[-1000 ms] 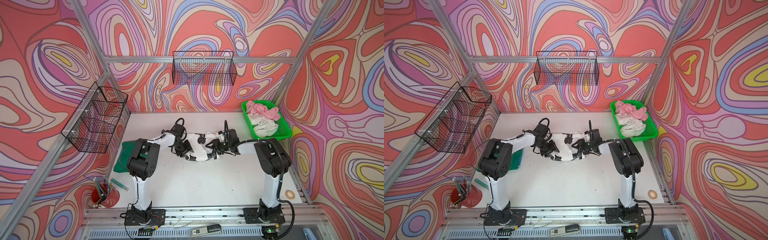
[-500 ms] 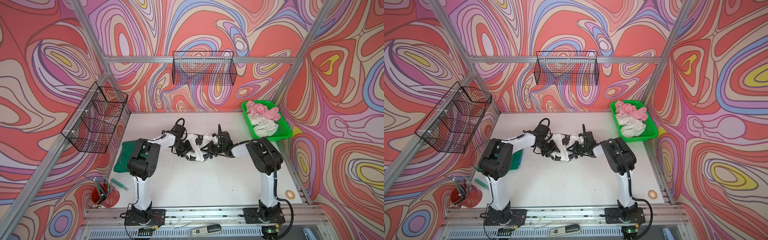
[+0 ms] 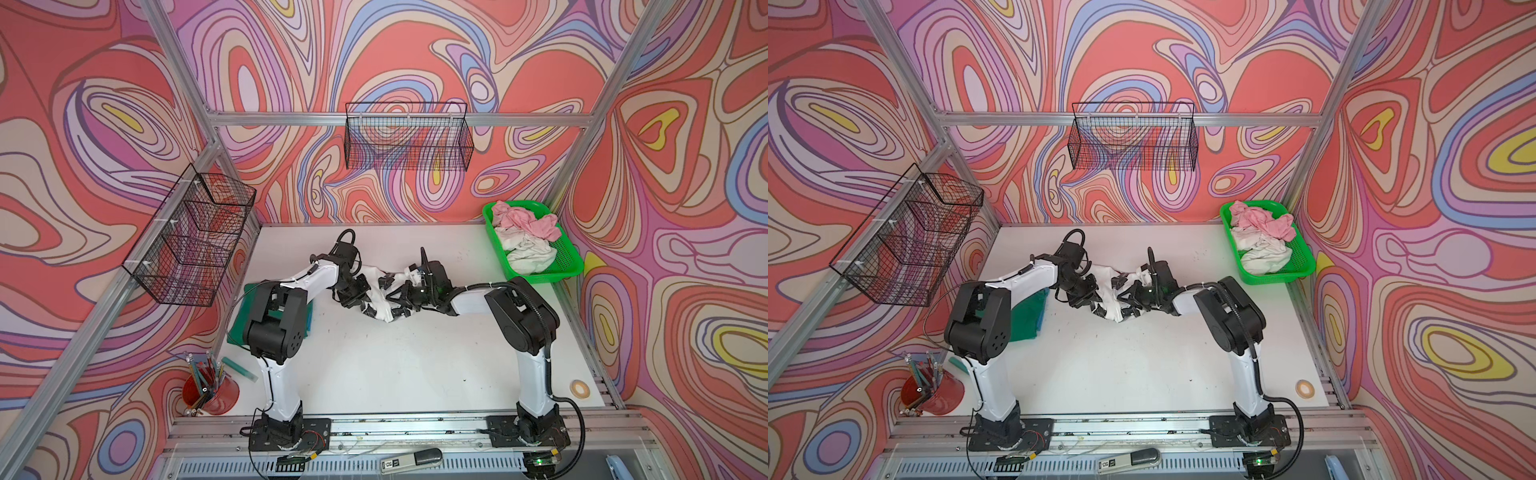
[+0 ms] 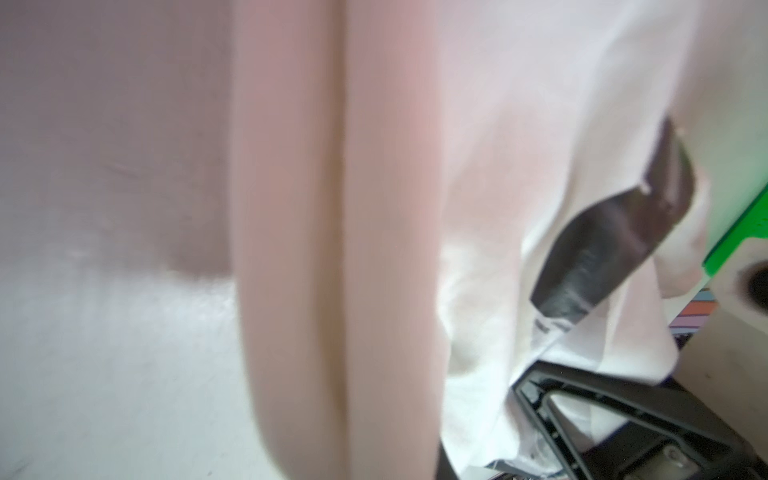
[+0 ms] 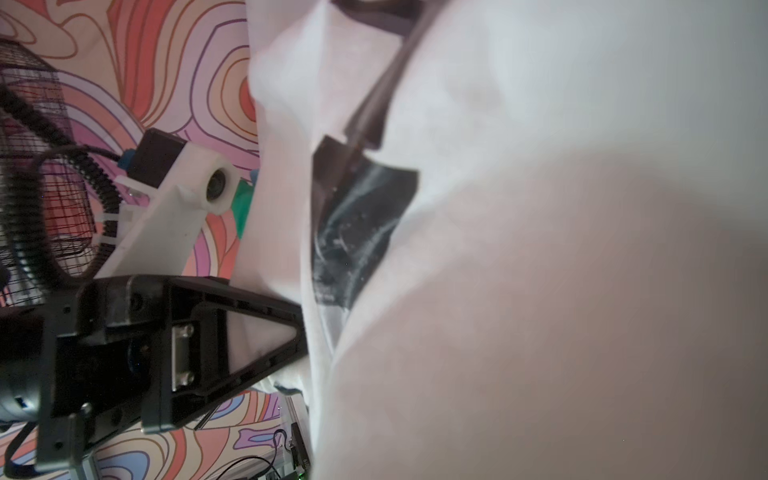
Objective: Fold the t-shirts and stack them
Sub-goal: 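Carry the folded shirt with both grippers onto the green shirt stack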
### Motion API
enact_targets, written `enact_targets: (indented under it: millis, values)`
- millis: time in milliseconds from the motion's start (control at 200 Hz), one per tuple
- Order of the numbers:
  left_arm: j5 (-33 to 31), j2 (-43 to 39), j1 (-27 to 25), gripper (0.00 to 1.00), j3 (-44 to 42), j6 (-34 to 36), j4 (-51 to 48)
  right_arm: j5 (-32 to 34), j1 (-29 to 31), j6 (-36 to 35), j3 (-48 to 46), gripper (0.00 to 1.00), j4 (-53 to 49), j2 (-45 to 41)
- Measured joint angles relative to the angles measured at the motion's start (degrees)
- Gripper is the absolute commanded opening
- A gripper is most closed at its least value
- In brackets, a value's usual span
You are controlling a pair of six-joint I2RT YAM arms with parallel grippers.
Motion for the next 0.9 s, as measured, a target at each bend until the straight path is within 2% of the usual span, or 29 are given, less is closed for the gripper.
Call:
enact_targets:
  millis: [305,486,601,901]
  values:
    - [-11.52,-16.68,8.98,0.00,3.69,7.78,-7.54,2.84,8.39,0.22,20.41,0.00,-2.19,1.60]
    - [-18.12,-26.73,17.33,0.00,-0.28,11.10,-7.85,3.72,14.58,0.24,35.08,0.00,-3.28,8.96]
    - [-22.75,-29.46,22.56,0.00,-2.05,12.59,-8.37,3.56,18.18,1.20,42.42,0.00,-2.71,15.63]
    - [-38.38,-31.17,23.67,0.00,-3.54,17.29,-7.61,3.50,22.05,3.41,59.12,0.00,-2.54,29.11]
